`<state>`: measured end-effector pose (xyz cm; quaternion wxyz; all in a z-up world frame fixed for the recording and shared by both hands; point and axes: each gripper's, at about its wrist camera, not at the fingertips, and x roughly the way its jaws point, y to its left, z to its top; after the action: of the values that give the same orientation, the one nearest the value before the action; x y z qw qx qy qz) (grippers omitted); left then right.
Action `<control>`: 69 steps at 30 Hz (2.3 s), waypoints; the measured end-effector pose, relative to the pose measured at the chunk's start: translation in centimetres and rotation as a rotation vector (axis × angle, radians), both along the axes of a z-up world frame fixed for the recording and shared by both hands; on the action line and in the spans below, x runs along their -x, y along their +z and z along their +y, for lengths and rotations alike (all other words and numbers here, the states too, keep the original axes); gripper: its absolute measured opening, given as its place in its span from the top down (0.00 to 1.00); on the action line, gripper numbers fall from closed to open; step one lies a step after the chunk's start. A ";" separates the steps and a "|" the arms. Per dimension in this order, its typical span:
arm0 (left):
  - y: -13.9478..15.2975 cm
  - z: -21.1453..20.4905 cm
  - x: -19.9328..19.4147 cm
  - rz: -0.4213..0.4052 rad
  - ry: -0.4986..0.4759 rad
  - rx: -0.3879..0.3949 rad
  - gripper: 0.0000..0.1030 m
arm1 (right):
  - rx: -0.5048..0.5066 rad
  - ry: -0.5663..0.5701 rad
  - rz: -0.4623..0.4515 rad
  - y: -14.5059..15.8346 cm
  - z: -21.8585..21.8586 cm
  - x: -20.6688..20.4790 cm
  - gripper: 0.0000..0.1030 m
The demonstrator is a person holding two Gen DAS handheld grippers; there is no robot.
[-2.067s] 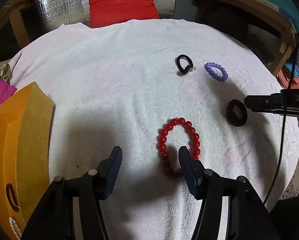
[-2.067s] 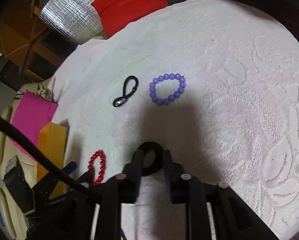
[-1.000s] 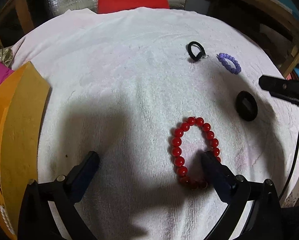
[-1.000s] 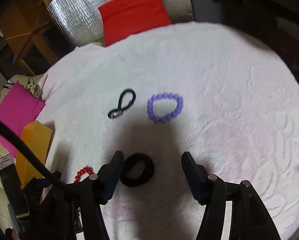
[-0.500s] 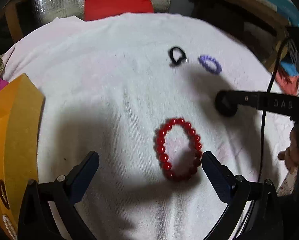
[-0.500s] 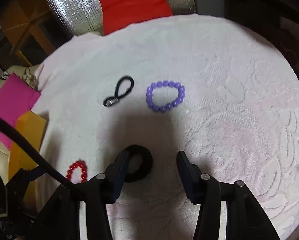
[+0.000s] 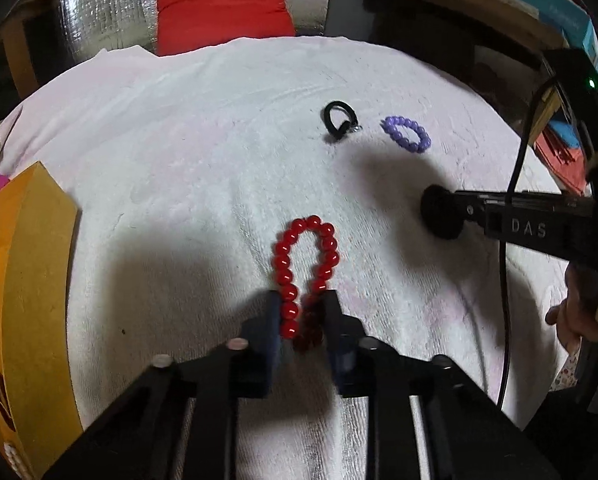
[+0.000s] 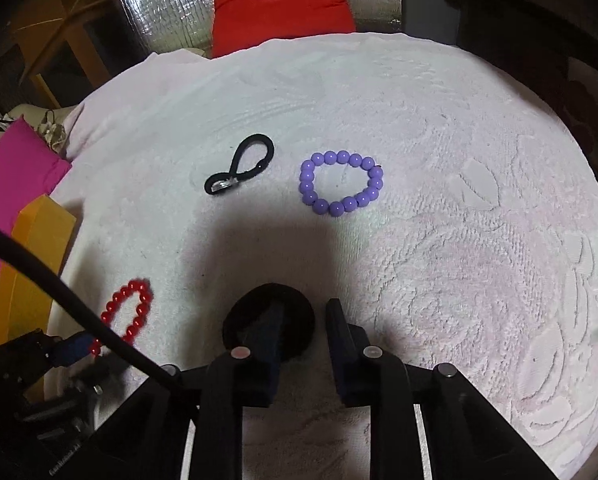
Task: Organize jewelry
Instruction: 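Close the left tool on the red bead bracelet and lift it, then carry the red bracelet and black ring over the orange box with both tools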
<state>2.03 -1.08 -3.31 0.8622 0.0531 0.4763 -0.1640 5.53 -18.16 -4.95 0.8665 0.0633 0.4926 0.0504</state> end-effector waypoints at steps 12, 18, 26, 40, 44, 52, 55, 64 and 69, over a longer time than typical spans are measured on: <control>1.2 0.5 0.2 -0.067 0.041 -0.004 0.90 | -0.029 0.009 -0.023 0.7 0.0 0.4 0.88; 2.2 0.5 0.4 -0.106 0.054 -0.011 0.90 | -0.053 0.008 -0.051 1.8 -0.5 0.7 0.89; 2.9 0.7 0.8 -0.132 0.066 -0.017 0.90 | -0.104 -0.001 -0.075 3.0 -1.4 1.1 0.89; 5.2 1.8 1.7 -0.205 0.118 -0.016 0.90 | -0.135 -0.002 -0.083 2.8 -0.7 0.8 0.89; 5.6 2.5 1.8 -0.219 0.143 -0.013 0.90 | -0.150 0.012 -0.088 2.9 0.0 0.8 0.89; 6.5 4.2 2.0 -0.247 0.203 0.001 0.90 | -0.172 0.037 -0.095 3.0 1.4 0.7 0.89; 6.8 5.1 2.1 -0.260 0.231 0.004 0.90 | -0.177 0.052 -0.103 3.1 2.2 0.7 0.89; 7.5 7.5 2.6 -0.290 0.291 0.015 0.90 | -0.198 0.095 -0.133 3.5 5.2 1.1 0.89; 7.9 9.3 3.0 -0.310 0.326 0.028 0.90 | -0.221 0.123 -0.173 4.0 7.1 1.5 0.89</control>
<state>-0.94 8.20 4.62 0.9408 -0.0119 0.3382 -0.0188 4.07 -11.07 -0.97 0.8887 0.1233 0.4105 0.1627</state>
